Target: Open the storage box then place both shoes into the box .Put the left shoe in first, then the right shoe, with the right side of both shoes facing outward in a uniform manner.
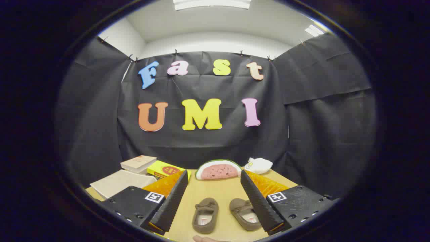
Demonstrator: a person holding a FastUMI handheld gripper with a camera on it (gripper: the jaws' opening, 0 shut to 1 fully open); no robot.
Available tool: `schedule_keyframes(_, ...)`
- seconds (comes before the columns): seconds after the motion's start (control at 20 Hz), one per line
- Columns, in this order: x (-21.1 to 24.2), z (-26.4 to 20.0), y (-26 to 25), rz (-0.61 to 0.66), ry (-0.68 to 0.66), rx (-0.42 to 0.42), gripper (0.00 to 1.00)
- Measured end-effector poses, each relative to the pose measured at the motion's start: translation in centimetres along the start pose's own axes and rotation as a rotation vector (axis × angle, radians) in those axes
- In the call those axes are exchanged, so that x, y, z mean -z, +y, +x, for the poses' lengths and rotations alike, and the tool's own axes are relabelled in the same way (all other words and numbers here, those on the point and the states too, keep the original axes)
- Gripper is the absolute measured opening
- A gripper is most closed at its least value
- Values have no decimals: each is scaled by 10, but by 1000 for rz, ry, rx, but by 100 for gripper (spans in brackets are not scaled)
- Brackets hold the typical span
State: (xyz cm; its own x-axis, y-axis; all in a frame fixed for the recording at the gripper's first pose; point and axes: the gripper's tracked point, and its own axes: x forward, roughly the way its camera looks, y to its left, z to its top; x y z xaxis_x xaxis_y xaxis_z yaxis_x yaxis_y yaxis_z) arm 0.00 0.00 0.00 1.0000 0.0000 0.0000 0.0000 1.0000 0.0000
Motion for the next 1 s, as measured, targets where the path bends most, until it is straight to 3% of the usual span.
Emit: schedule_keyframes(1.0,18,5,25,-8,43,-66,96)
